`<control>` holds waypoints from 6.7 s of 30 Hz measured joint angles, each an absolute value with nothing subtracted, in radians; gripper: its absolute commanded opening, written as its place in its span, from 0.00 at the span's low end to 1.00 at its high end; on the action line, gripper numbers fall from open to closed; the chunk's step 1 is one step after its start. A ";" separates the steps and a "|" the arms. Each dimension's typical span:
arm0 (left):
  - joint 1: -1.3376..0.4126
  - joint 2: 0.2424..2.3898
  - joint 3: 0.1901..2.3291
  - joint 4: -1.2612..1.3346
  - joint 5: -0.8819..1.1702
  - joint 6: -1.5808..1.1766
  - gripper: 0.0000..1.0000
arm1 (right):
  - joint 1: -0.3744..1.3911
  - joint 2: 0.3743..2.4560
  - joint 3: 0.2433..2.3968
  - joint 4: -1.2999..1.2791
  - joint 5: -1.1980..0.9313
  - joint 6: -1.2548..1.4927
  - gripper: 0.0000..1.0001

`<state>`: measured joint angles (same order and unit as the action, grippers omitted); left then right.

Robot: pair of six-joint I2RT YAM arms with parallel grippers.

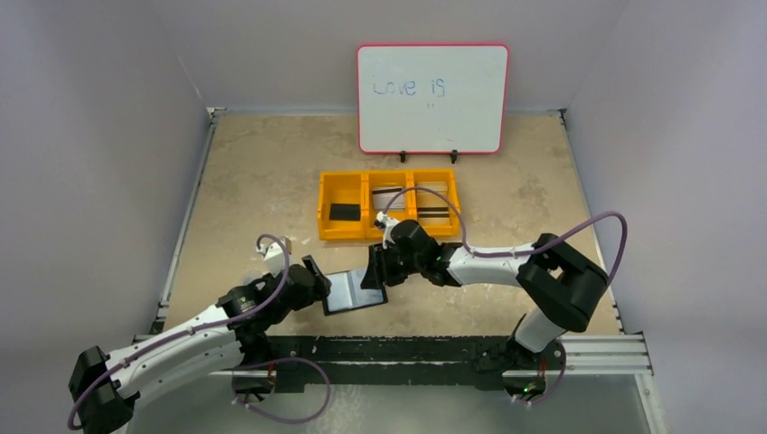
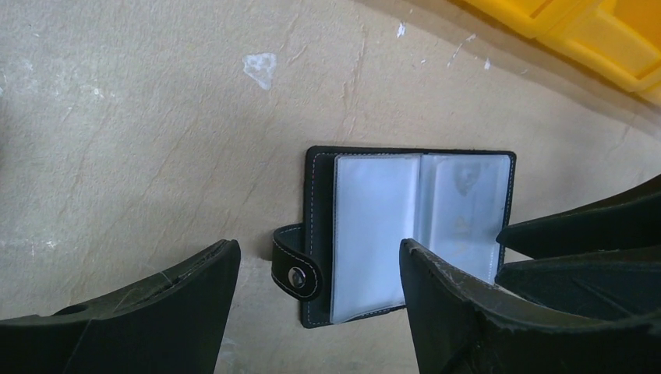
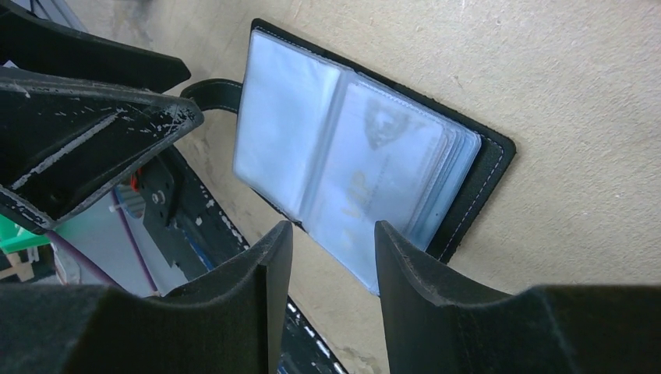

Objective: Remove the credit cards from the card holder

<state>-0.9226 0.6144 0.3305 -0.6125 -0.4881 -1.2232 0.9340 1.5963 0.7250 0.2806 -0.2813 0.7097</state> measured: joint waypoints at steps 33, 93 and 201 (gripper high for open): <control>-0.923 0.707 0.296 -0.566 -0.440 -1.211 0.17 | 0.936 1.685 0.809 0.215 -0.256 0.725 0.35; -0.923 0.796 0.382 -0.174 -0.368 -1.182 0.50 | 0.997 1.382 0.644 0.162 0.004 0.860 0.30; -0.923 0.863 0.013 0.307 -0.250 -1.263 0.00 | 0.911 1.650 0.710 0.241 -0.224 0.843 0.00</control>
